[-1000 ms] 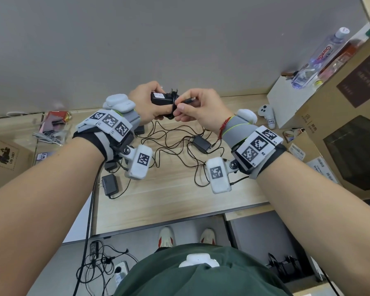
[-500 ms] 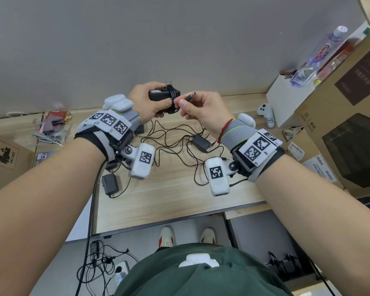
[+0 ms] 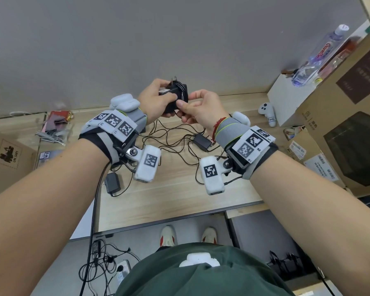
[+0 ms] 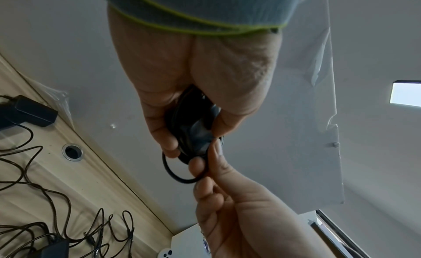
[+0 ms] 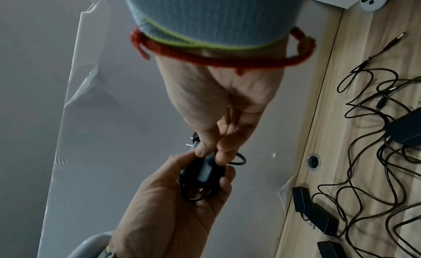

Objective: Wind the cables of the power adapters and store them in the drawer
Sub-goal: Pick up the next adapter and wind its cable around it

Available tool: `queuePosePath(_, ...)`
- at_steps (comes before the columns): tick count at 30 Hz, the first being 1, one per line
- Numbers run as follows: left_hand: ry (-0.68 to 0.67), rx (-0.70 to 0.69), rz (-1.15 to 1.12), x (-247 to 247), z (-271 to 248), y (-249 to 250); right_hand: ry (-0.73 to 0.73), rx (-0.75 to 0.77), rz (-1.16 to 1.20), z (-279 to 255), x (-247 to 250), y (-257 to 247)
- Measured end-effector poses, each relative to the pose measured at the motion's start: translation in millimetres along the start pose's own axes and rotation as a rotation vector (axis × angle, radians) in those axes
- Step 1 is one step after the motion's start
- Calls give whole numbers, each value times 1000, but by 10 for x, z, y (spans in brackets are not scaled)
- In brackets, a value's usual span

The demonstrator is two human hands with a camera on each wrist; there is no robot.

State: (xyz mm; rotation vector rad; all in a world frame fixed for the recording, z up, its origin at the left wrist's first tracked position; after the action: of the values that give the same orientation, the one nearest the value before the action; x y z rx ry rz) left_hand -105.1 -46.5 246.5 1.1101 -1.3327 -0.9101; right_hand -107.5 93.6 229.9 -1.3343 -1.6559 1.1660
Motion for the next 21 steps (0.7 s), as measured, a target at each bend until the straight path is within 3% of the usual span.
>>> queuePosePath(8,-171,-15,20,-153,-73,-14,253,55,-188,36,291,-4)
queuePosePath(21,-80,39,1,-111,-26,-53,208,212,-368,-11,180,-222)
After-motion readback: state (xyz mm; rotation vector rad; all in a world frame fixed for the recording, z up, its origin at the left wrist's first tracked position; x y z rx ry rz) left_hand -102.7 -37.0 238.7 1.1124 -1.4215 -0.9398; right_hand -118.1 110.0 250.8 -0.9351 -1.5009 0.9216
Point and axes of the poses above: each hand's wrist, its own z-axis towards the middle knuckle, its own x-axis out of the back of the hand, y = z × x, the point moved 10 cm from there along z, towards the middle knuckle, and after that the axes turned 7 degrees about -x, right-handed, at the moved point
